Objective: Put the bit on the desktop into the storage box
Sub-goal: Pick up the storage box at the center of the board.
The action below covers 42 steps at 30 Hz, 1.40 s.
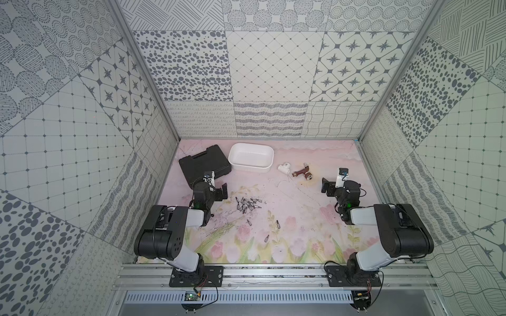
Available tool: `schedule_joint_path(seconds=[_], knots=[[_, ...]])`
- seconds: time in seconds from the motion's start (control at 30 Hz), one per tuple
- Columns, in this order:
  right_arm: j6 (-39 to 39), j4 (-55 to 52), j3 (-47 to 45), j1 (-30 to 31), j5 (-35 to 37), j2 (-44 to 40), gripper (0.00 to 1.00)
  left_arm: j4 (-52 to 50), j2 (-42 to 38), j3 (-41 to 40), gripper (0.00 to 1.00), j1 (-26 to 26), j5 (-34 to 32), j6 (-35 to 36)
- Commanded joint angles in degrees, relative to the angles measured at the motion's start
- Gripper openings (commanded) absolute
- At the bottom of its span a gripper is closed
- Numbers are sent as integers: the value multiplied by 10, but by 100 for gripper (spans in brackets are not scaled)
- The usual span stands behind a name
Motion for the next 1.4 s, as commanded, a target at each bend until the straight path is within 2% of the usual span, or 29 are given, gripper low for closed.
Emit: schedule_joint_path(seconds=[0.0,0.53,0.63,0.73,0.87,1.03,1.23,1.37], knots=[[-4,14,9,3,7,-5,97,17,1,4,99,1,5,-1],[1,16,7,-4,-8,-6,97,17,1,4,99,1,5,-1],[8,17,2,-4,9,-17,97,12,-9,6,99,1,3,2],[15,-17,-10,-4,25,-76,97,-85,-71,28,99,0,-4,-1],[37,-155,9,-4,30,-174,97,-160,-159,37,99,-9,-36,-6],[125,-337,73,-3,5,-245,97,-327,-252,91,99,-14,-65,-100],[222,-468,173,22,-65,-215,97,-544,-305,176,99,-13,-35,-221],[247,-558,270,64,-78,-143,97,-647,-329,208,99,-13,-4,-243]])
